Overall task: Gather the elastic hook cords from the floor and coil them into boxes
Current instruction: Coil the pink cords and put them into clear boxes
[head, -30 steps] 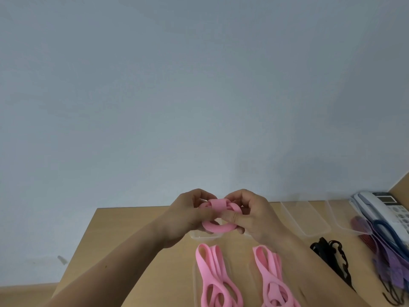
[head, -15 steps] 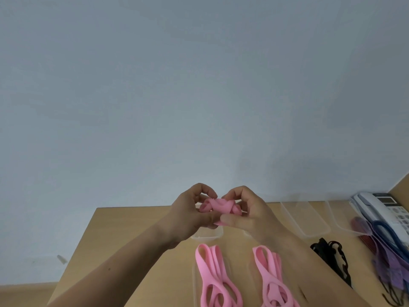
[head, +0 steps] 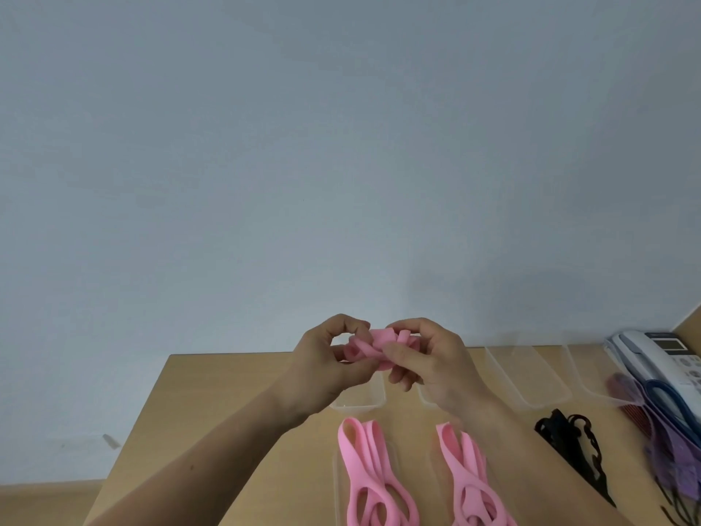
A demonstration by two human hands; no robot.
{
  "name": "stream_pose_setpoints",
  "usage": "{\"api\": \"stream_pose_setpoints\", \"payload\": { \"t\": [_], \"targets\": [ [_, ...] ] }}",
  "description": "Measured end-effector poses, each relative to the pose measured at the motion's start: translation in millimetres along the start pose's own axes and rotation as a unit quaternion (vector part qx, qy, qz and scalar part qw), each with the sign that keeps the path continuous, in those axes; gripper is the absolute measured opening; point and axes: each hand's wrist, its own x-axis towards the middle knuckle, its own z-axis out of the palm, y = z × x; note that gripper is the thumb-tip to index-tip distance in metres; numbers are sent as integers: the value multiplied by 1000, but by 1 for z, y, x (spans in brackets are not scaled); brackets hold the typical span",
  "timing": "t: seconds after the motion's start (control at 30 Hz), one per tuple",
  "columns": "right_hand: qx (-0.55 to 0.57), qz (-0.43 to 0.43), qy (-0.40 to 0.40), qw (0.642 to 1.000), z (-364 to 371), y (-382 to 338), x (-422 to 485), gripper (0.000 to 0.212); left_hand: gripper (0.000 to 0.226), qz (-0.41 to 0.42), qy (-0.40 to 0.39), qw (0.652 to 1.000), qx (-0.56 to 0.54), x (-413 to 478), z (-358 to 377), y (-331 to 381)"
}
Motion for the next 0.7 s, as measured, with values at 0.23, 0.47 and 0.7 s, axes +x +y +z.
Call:
{"api": "stream_pose_setpoints", "payload": {
  "t": [0.23,0.47,0.7],
  "targets": [
    [63,-6,55,996,8,1,0,17,24,28,79,996,11,-4,6,-3],
    [-32,-32,-22,999,9,5,-7,16,61,-74,-29,996,34,-1,-4,6],
    [22,3,-79,997,-1,4,-8,23,29,-95,-95,991,1,4,-10,10]
  ]
}}
